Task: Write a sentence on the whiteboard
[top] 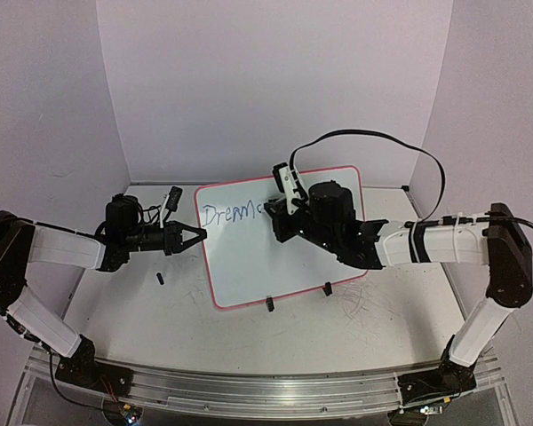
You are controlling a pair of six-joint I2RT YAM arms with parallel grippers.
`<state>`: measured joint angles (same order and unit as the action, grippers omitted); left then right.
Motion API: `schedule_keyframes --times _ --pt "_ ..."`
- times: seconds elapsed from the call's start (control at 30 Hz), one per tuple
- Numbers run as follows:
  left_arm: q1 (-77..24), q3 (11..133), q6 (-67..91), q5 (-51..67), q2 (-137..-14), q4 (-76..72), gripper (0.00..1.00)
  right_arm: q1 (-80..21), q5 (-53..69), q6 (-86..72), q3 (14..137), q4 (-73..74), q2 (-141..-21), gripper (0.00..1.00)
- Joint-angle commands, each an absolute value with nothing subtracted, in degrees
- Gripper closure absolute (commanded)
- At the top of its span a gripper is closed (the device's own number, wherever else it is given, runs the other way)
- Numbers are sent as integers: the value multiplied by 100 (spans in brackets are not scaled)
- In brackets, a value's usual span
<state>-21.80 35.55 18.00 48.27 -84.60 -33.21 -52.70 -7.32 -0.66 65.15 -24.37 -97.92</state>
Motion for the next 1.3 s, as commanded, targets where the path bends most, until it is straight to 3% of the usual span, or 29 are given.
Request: schedule_keyframes --times 0.0,0.7,1.03,1.27 --pt "-2194 3761 1450 4635 -8360 -3449 100 -5259 -1159 -163 6371 -2444 -9501 100" --pt "-2198 3795 1468 4646 -8367 -3439 100 -5390 -721 -288 6876 -2534 -9927 100" --pt "-2192 3761 1443 4633 -8325 -3434 100 -5119 -761 -306 6127 -2617 -8929 100" --pt "-2193 3765 1453 4630 -8355 -3424 100 -4953 -746 -44 6433 -2400 -9143 100"
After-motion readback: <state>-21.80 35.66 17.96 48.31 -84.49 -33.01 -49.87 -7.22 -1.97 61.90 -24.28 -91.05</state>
